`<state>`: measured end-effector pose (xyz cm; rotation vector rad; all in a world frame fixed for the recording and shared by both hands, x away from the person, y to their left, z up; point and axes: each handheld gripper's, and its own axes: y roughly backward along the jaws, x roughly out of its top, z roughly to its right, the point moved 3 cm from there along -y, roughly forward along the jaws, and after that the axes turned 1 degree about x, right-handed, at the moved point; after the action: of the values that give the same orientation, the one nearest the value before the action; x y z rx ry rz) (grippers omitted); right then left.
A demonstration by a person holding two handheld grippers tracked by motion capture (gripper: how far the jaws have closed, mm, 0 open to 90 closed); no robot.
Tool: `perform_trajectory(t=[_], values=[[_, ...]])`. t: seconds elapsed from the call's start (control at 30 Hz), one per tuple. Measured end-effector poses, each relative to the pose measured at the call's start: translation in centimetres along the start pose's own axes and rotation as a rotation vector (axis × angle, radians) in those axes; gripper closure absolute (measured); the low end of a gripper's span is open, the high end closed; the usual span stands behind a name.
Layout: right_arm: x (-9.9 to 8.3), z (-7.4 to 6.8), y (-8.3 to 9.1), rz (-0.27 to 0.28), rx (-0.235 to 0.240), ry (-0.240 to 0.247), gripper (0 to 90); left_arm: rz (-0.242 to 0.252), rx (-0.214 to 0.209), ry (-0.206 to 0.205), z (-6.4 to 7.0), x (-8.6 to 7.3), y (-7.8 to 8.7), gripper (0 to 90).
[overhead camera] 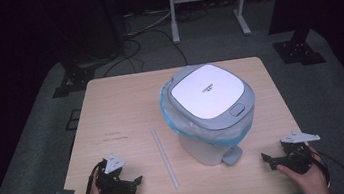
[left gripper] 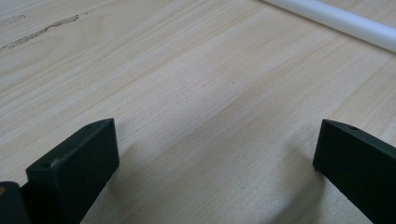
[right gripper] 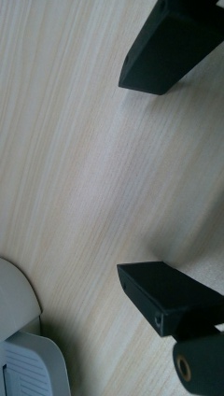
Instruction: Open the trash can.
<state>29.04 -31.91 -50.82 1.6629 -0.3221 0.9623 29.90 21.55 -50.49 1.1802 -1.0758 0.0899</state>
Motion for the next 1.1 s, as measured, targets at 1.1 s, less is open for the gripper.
perform_trajectory(t=[1.1], values=[[0.06,-0.23,0.66,0.024,0.025,0.007,24.7,0.001,0.000,0.002,0.00,0.01,-0.02,0.0]])
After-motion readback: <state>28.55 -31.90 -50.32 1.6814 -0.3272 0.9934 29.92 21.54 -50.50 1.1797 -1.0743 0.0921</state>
